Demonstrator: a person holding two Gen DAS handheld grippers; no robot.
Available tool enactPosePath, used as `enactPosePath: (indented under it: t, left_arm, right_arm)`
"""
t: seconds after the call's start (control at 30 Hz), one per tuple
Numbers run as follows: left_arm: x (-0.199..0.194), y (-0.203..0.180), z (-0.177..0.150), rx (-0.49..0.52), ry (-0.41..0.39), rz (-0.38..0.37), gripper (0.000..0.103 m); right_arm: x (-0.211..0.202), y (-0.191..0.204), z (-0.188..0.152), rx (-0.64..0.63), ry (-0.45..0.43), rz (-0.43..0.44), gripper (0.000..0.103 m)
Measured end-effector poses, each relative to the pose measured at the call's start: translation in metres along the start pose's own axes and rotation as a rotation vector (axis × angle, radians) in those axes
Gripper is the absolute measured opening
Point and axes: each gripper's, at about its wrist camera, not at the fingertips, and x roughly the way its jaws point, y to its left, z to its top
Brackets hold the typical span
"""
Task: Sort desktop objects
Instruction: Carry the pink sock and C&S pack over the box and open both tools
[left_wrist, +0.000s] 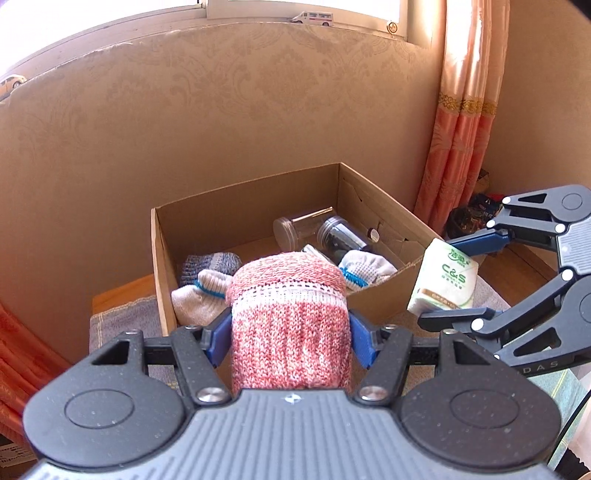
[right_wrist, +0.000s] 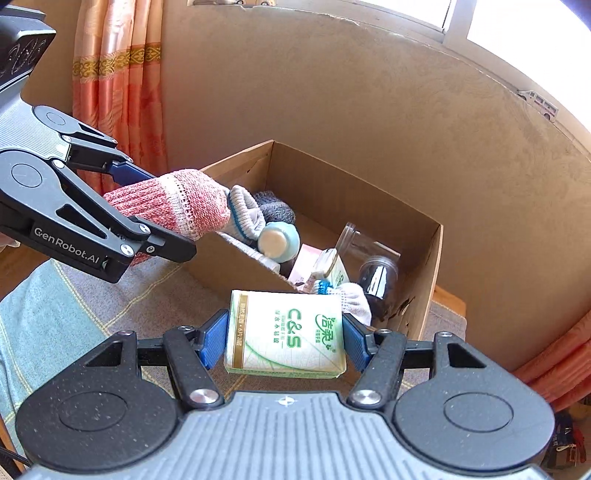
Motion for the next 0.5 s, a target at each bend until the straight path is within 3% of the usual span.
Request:
enactPosePath:
  t: [0.5]
  left_arm:
    - [0.037, 0.010, 0.054, 0.029, -0.001, 0.017, 0.064]
  right_arm:
    - [0.020, -0.030, 0.034, -0.006, -0.022, -0.015, 0.069]
